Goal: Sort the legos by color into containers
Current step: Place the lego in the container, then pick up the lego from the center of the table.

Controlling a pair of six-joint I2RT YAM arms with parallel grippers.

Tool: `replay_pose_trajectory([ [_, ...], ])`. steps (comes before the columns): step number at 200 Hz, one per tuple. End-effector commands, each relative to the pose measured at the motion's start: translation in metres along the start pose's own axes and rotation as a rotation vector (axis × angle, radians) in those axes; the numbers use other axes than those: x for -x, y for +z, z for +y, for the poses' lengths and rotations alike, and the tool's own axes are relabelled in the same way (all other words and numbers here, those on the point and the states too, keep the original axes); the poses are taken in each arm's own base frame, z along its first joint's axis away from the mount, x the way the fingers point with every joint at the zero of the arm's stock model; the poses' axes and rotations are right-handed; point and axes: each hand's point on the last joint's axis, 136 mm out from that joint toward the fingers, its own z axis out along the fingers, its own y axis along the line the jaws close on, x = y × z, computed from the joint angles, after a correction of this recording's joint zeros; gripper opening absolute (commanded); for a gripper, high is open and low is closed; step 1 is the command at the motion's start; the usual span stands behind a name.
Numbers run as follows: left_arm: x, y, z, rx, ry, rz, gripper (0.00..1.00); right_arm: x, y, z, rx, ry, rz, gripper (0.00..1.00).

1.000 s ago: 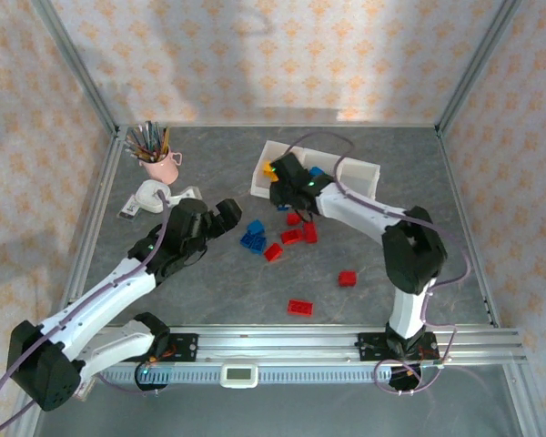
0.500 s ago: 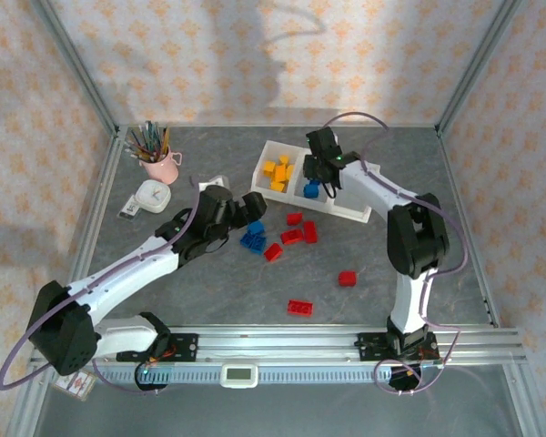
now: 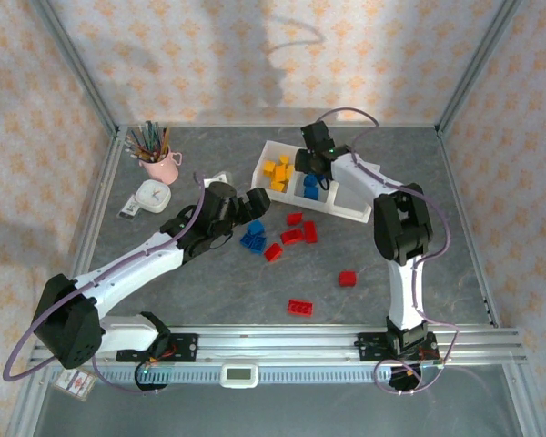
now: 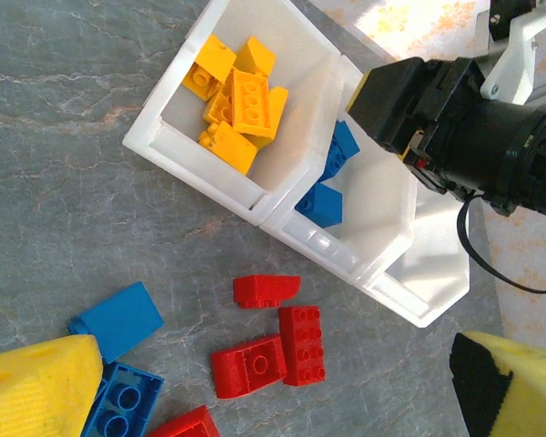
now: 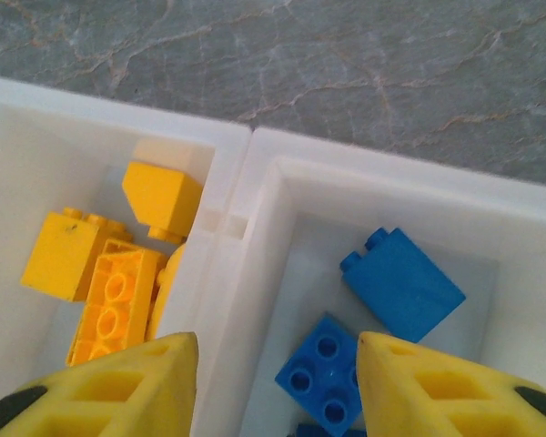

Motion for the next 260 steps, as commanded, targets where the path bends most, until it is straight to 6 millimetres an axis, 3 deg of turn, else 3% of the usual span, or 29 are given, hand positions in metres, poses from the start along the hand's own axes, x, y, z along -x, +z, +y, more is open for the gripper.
replay_pose_trajectory([
  [1,0.013,-0.010,-0.013,-0.036,0.025,-0.049,0.99,0.008,-0.039,0.010,0.061,-0.001,-0.042,0.50],
  [67,0.008,-0.030,0.011,0.005,0.007,-0.073,0.99,-0.035,-0.090,0.030,0.126,-0.062,-0.029,0.56],
  [128,0.003,-0.054,0.051,0.073,-0.043,-0.129,0.99,-0.092,-0.106,0.073,0.189,-0.214,0.022,0.62],
  [179,0.002,-0.070,0.074,0.101,-0.096,-0.174,0.99,-0.136,-0.092,0.112,0.201,-0.305,0.079,0.67],
  [260,0.009,-0.085,0.085,0.126,-0.119,-0.228,0.99,-0.161,-0.046,0.143,0.185,-0.340,0.146,0.70],
])
